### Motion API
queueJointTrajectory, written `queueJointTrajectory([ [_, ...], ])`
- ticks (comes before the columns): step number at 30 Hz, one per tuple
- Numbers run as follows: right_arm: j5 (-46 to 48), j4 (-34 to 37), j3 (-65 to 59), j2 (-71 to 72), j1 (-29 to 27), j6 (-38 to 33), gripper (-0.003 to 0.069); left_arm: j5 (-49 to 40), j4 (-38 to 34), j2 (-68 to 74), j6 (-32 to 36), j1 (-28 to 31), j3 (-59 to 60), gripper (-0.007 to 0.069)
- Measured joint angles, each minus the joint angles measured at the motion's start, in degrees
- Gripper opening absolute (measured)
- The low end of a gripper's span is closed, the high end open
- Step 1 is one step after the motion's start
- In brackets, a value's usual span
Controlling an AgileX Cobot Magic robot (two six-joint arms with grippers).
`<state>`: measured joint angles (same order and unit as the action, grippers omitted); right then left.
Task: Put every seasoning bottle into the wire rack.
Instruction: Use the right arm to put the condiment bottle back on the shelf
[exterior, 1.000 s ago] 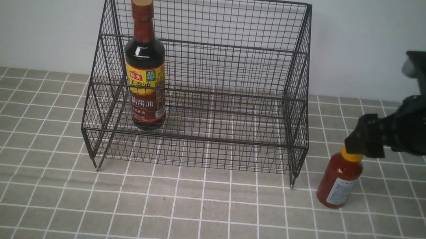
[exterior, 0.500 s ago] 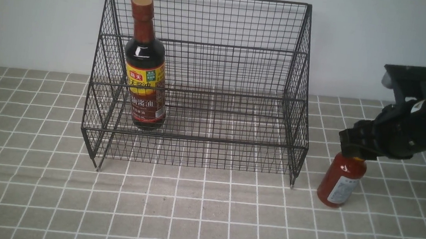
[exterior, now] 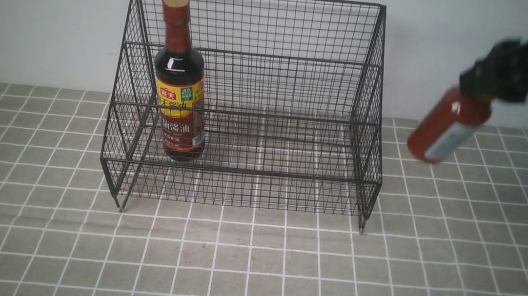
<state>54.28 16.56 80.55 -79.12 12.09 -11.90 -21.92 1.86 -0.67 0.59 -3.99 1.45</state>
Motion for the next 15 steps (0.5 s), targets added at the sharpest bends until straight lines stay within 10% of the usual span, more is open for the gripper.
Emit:
queueJointTrajectory([
  [15,-3.6,1.1,7.2,-11.4,15.4,0.8,0.0298,0.0,0.0,0.0,0.0,0.0,0.0,-0.0007],
])
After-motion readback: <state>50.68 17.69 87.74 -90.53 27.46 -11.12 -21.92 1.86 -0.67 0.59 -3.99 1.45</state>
